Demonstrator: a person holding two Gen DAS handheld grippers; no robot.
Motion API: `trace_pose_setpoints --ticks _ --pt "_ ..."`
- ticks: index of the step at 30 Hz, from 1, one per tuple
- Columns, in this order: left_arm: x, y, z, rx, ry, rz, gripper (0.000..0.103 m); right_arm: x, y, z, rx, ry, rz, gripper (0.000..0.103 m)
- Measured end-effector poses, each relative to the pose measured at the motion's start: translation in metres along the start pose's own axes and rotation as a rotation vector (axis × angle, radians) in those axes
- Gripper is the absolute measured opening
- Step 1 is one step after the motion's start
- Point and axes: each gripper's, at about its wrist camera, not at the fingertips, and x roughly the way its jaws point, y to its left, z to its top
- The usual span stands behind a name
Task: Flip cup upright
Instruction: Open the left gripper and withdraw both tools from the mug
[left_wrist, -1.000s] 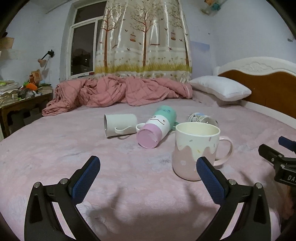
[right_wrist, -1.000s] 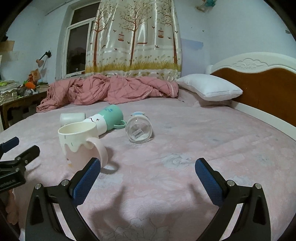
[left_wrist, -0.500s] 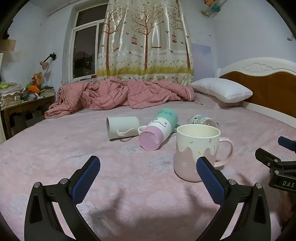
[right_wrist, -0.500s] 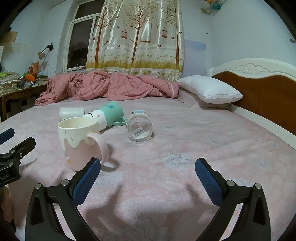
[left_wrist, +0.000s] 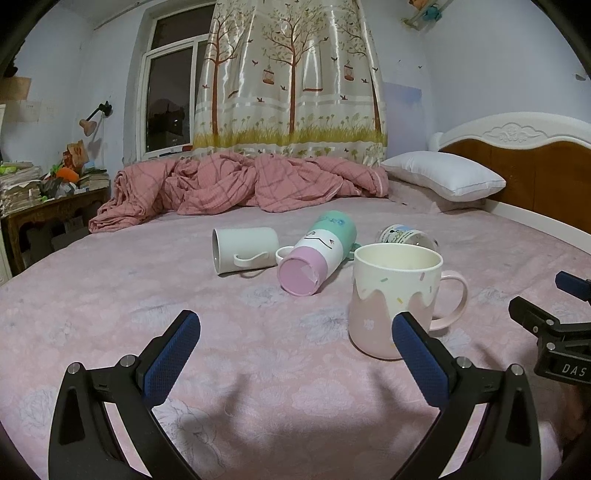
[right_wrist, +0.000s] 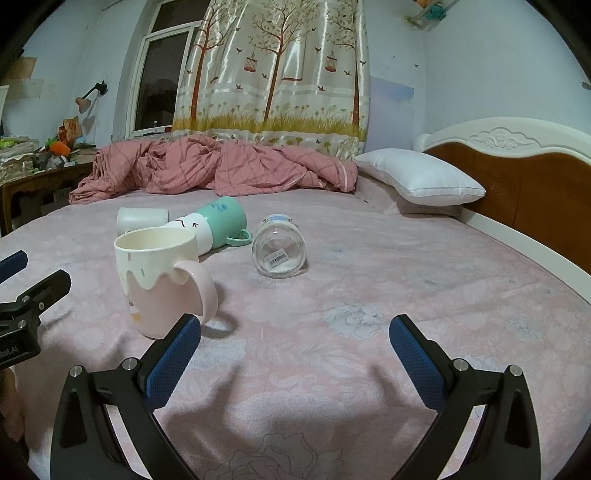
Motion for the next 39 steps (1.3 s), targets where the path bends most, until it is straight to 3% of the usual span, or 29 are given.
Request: trace_pose_setpoints --ticks 39 --pt "-0.0004 0.0032 -0.004 0.008 0.003 0.018 0.103 0.0008 -0.0015 -0.0001 -0.01 0.007 0.0 0.103"
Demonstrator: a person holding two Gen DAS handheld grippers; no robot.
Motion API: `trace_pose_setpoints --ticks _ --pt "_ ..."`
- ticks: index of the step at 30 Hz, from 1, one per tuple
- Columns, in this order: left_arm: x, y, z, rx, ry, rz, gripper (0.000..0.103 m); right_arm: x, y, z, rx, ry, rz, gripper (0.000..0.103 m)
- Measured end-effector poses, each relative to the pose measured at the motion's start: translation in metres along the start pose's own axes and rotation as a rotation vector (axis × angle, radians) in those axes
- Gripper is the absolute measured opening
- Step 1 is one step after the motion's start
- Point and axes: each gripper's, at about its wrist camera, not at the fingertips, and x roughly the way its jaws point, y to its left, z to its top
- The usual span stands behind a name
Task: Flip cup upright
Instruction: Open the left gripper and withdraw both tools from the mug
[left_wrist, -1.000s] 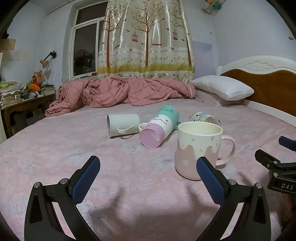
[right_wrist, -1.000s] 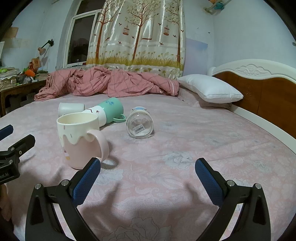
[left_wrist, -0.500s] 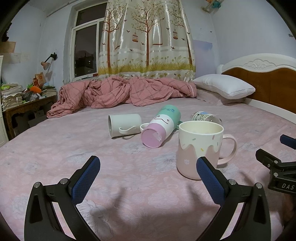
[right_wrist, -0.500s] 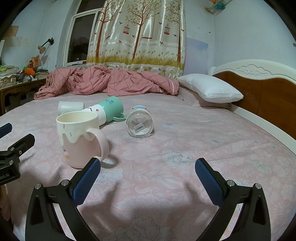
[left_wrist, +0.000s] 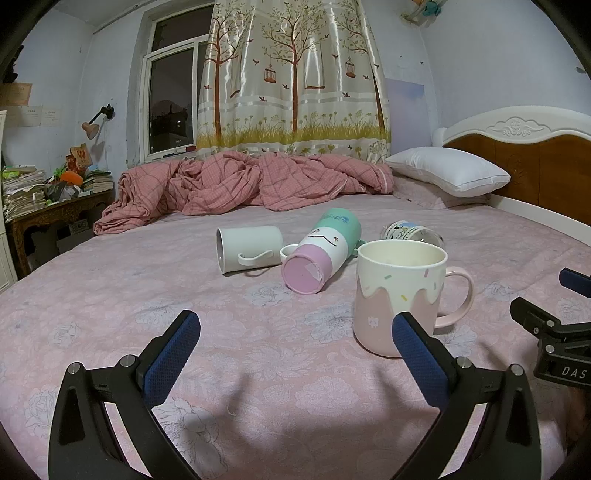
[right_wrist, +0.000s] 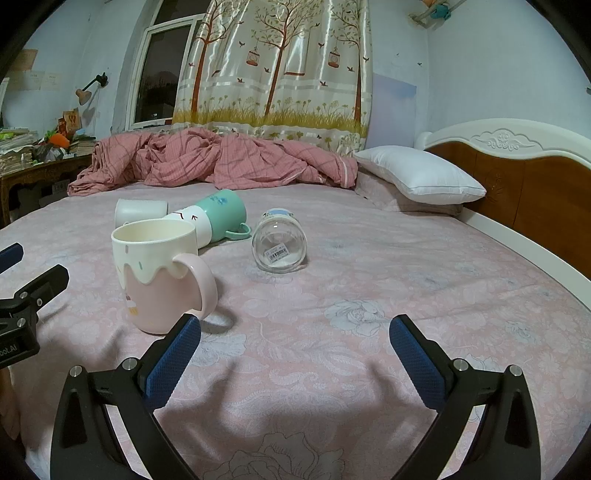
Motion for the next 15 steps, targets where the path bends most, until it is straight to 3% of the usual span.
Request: trace_pose_setpoints --ticks 15 --pt "-0.0002 0.0004 -0.0001 0.001 -0.002 0.001 0.103 -0.0012 0.0 0.0021 -0.004 0.002 0.0 0.103"
